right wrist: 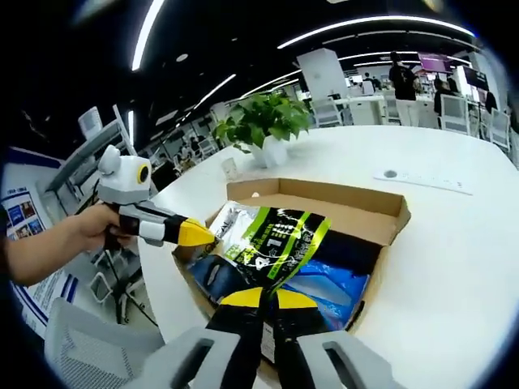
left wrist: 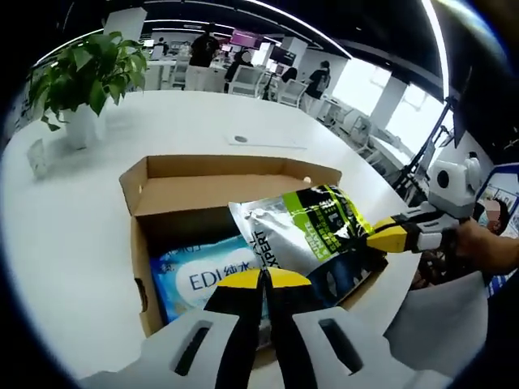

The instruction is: Operate the shoe box by opening the lid, removing the specified soft item, and placing it in the target area until the item is outside and the box remains undamaged.

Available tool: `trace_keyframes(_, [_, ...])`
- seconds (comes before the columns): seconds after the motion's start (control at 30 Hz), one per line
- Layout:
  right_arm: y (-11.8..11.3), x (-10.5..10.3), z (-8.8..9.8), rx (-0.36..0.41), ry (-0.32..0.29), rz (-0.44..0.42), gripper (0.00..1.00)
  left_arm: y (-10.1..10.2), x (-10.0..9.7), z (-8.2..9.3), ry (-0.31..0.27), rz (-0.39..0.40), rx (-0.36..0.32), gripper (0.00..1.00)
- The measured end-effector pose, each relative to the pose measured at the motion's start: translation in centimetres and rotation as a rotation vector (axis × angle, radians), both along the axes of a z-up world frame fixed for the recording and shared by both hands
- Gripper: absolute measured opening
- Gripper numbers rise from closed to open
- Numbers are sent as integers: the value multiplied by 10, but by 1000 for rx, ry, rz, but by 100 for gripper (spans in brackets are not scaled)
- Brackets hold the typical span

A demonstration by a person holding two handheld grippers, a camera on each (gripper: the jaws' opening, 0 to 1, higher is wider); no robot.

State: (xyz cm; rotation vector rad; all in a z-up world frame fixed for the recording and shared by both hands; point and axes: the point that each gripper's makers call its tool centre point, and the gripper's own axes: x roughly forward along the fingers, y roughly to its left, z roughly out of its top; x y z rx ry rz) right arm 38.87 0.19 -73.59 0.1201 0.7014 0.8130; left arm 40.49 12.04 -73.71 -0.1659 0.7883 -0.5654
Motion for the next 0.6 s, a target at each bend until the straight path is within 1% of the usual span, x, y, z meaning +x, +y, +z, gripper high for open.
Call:
trace_keyframes(0.13, [-16, 1, 1, -11, 17, -27, 0, -16, 1, 4, -2, -22, -11, 0])
trace_keyframes(0.4, [-48, 6, 8, -14, 25, -77, 0, -46, 4, 8, -1, -59, -28, 0])
trace_keyframes(0.6, [-69, 9, 9, -20, 36, -114, 0, -68, 7, 11, 0, -73, -46, 0])
